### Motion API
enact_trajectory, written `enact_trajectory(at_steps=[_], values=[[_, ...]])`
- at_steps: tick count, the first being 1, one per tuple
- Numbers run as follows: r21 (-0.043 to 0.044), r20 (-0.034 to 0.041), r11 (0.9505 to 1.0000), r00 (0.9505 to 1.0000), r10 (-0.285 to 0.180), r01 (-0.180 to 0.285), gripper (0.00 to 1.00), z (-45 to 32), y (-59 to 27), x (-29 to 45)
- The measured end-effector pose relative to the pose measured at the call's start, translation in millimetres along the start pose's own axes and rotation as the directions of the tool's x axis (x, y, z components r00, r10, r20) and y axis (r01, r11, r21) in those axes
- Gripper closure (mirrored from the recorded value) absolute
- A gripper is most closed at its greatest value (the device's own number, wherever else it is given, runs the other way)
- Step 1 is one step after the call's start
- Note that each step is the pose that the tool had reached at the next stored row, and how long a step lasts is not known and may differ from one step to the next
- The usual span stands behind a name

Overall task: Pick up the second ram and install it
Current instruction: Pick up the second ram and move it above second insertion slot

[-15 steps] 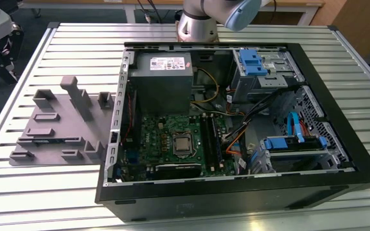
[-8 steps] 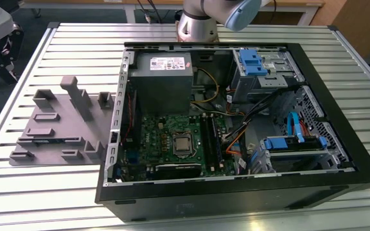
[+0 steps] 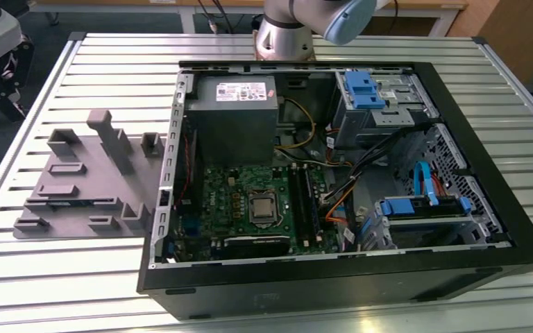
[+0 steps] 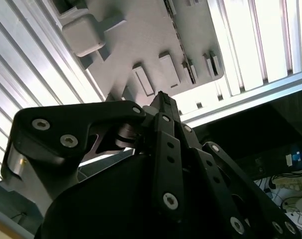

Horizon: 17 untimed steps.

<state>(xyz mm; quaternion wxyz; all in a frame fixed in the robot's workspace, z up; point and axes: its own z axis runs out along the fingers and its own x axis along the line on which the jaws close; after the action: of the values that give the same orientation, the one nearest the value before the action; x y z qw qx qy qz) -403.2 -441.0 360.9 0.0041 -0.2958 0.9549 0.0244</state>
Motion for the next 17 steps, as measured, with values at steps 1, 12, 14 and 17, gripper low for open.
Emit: enact_trajectory(at_steps=[1,12,14,17], values=[[-0.0001,-0.0002,1.0000,1.0000,-0.004,0.004,0.89,0.0,0.0,0.0],[-0.0014,-0.0025,0.9983,0.9983,-0.059,0.059,0.89,0.1,0.0,0.0],[-0.0016,-0.0029,0.9978,0.9978,-0.066,0.066,0.89,0.1,0.0,0.0],[-0.0018,-0.0034,0.9970,0.9970,-0.078,0.078,0.89,0.2,0.0,0.0]])
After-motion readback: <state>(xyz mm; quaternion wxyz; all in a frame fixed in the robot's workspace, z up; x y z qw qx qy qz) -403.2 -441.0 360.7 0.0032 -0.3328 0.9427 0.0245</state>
